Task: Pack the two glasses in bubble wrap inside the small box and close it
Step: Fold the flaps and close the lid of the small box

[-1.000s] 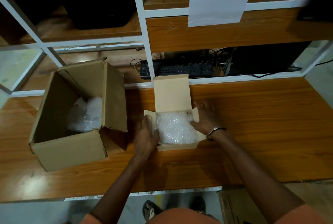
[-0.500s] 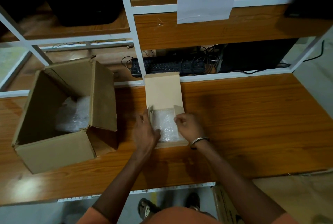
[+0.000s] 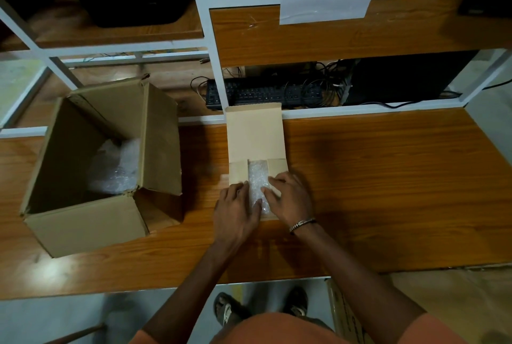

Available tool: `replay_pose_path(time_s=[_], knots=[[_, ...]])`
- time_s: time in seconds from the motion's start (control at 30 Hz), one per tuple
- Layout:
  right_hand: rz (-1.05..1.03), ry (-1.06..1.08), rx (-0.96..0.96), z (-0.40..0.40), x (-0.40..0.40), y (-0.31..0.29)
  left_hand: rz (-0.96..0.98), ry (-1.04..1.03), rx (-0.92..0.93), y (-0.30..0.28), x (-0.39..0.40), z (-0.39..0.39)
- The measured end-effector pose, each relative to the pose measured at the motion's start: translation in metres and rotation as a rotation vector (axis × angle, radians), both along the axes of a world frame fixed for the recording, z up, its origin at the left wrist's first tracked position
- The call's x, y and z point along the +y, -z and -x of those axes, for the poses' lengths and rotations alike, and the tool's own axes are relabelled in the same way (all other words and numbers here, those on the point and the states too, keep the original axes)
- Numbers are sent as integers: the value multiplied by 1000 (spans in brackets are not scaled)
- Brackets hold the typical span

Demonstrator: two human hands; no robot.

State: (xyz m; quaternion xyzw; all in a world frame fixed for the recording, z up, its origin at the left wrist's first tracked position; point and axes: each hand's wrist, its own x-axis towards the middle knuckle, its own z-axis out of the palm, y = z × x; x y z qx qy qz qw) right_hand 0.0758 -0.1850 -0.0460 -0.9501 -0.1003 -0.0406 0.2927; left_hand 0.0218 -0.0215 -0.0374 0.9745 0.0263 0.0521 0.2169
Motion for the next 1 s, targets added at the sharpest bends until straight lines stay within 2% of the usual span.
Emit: replay_pose_path(time_s=[0.1, 0.23, 0.33, 0.43, 0.57, 0.67, 0.87, 1.0], knots=[[-43, -15, 3, -2, -2, 5, 2, 113, 45, 5, 17, 2], [-159, -38, 87, -10, -12, 11, 113, 279, 176, 0, 49, -4], [-199, -102, 187, -18, -21, 9, 44, 325, 151, -5, 60, -16], [-170, -150, 227, -20, -28, 3, 23, 336, 189, -6, 62, -24], [-112, -211, 314, -14, -31, -3, 90, 366, 268, -10, 71, -34], [-79, -255, 342, -14, -33, -6, 28, 443, 348, -20, 70, -40], [-69, -192, 297, -14, -29, -4, -94, 481, 293, -17, 71, -37], [-46, -179, 252, -10, -23, -2, -35, 489, 263, -9, 80, -32]])
